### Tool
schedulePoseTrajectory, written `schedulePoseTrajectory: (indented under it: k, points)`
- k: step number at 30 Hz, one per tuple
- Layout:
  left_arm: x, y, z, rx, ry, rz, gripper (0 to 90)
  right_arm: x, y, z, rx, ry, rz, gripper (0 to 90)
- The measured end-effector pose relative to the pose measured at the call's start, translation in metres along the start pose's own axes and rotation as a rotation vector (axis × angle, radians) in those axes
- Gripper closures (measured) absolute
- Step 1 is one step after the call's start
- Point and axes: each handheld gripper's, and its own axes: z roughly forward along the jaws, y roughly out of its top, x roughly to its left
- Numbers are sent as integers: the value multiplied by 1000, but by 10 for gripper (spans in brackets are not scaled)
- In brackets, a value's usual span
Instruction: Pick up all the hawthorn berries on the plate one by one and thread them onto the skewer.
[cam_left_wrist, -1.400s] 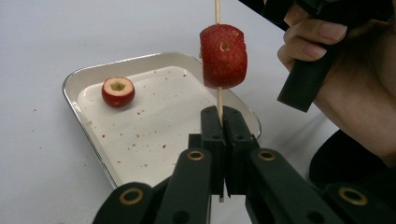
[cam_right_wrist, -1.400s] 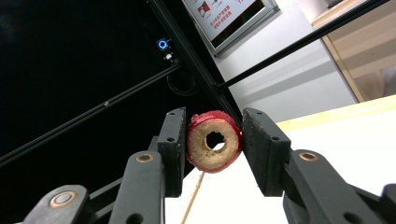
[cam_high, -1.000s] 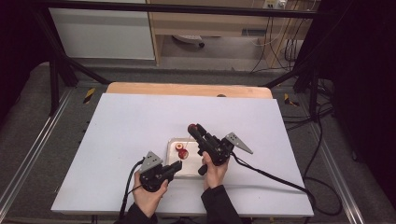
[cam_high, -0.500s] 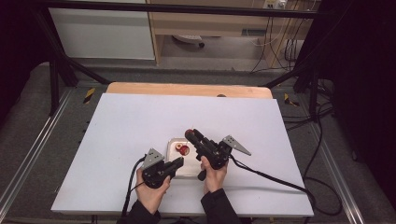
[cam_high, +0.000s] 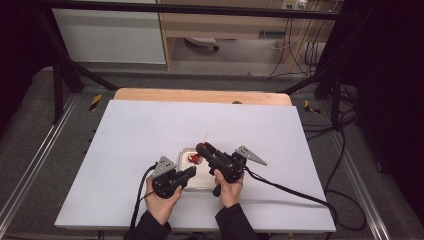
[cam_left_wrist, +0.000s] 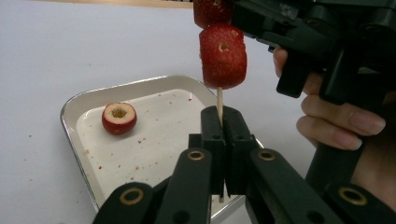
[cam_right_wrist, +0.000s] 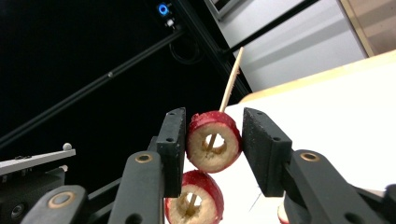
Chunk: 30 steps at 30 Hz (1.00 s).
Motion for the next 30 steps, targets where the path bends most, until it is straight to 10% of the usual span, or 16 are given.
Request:
schedulePoseTrajectory:
  k: [6,12,30]
  points:
    - [16,-5,-16,13,-1,38,886,0,12,-5,57,-40,-50,399]
    - [41,-10,-42,43,33,74,885,-7,26,-11,254,-99,-136,179]
    - [66,-22,-63,172,20,141,884,-18,31,6,709,-196,-344,28]
